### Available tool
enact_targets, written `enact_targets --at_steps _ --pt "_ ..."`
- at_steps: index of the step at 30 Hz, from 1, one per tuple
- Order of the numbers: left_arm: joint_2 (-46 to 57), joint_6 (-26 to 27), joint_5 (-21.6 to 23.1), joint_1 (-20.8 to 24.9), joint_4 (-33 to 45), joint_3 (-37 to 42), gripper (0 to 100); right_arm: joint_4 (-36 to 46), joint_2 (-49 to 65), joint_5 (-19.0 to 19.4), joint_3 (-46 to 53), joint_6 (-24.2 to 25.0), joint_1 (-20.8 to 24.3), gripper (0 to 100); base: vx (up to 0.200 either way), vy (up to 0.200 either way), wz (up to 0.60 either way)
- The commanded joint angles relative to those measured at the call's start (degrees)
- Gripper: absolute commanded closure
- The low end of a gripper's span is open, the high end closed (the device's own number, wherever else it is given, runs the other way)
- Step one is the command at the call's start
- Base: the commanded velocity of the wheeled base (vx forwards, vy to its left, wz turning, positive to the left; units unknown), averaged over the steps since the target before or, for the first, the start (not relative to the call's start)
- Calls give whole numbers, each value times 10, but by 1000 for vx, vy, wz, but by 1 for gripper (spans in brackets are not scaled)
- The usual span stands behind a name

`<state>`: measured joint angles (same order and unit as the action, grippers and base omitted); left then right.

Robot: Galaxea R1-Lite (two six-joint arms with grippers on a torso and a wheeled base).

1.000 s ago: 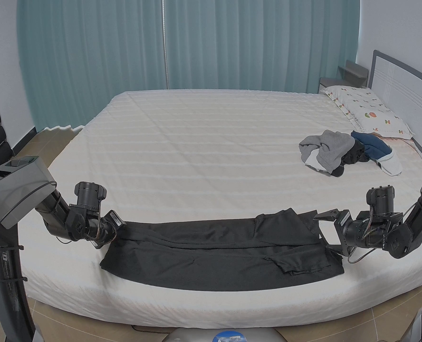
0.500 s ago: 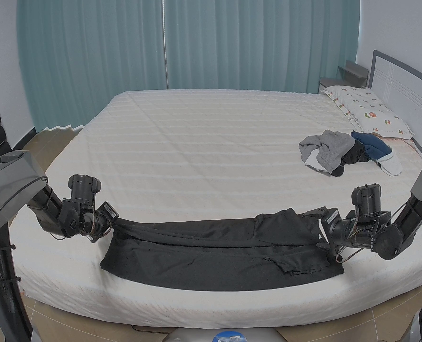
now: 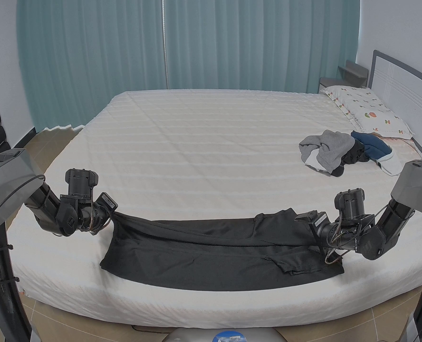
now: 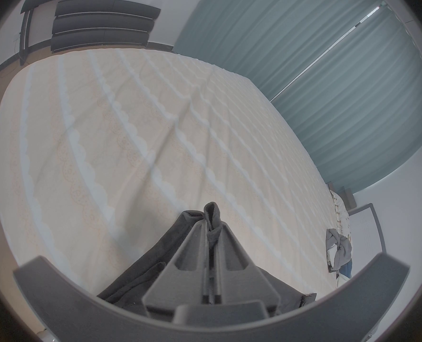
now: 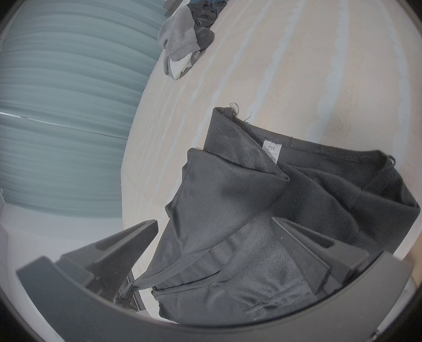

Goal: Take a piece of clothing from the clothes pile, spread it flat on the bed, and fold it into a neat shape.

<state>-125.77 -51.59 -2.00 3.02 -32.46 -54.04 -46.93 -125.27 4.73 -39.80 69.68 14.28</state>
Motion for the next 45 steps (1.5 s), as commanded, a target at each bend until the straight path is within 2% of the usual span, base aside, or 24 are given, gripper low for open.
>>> enact_targets --at_steps 1,16,17,23,30,38,45 --pt "0 0 0 1 0 0 100 -1 -23 -5 -7 0 0 0 0 0 0" --pt "0 0 -1 4 0 1 100 4 -39 -36 -24 -2 3 0 0 0 0" --pt "0 0 -1 4 0 1 100 4 -39 -38 -25 -2 3 100 0 0 0" --pt "2 1 -1 4 -1 4 100 4 -29 -55 -19 -6 4 100 0 0 0" --pt "7 3 -2 3 -1 3 100 5 -9 -55 -26 -10 -5 100 0 0 0" --pt "15 1 0 3 -1 -26 100 -3 -9 -55 -106 -11 -38 100 0 0 0" --pt "8 -45 8 2 -79 -15 100 -67 -16 -54 -125 -5 -50 100 0 0 0"
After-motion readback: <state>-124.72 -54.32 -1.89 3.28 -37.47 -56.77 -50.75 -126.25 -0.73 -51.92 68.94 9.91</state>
